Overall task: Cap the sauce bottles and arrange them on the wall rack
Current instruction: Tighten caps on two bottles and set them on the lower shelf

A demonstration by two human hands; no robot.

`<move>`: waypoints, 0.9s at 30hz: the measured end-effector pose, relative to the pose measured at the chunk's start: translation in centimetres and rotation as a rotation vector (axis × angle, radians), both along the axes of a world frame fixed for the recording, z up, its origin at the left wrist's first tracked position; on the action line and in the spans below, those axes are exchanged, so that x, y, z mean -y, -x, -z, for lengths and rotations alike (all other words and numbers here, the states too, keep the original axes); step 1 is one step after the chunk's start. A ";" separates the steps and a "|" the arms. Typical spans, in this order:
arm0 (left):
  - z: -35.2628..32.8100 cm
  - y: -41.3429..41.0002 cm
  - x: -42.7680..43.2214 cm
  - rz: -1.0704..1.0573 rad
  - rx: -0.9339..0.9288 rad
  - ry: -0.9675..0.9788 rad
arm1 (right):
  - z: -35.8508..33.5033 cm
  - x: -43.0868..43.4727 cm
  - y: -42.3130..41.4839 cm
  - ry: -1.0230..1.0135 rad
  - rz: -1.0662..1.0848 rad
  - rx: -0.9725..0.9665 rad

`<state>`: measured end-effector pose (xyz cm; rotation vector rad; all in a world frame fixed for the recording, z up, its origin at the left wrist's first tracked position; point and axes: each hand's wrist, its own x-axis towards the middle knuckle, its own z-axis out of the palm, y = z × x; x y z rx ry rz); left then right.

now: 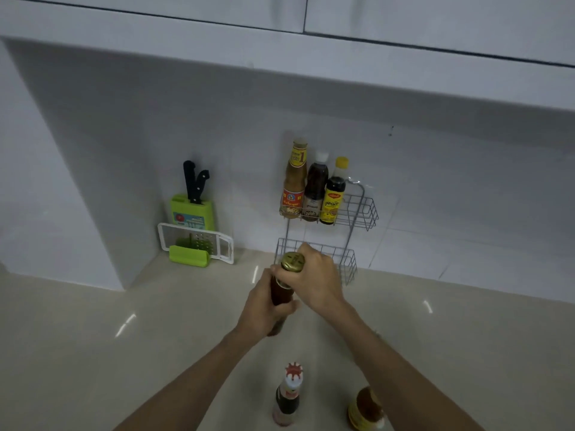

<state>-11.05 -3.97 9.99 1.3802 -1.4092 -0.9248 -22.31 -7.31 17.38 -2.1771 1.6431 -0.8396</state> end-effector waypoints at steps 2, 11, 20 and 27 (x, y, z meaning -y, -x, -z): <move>0.3 -0.6 1.2 0.021 0.113 -0.064 | -0.1 1.5 0.9 0.022 0.013 0.078; 2.2 -1.4 5.5 -0.060 0.148 -0.064 | 1.4 5.9 1.8 -0.128 -0.067 0.275; 2.5 -3.3 12.4 0.061 0.192 -0.233 | 6.5 10.3 0.8 -0.010 0.109 0.484; 3.7 -3.7 15.9 0.096 0.084 -0.311 | 9.3 13.3 -0.9 0.031 0.114 0.625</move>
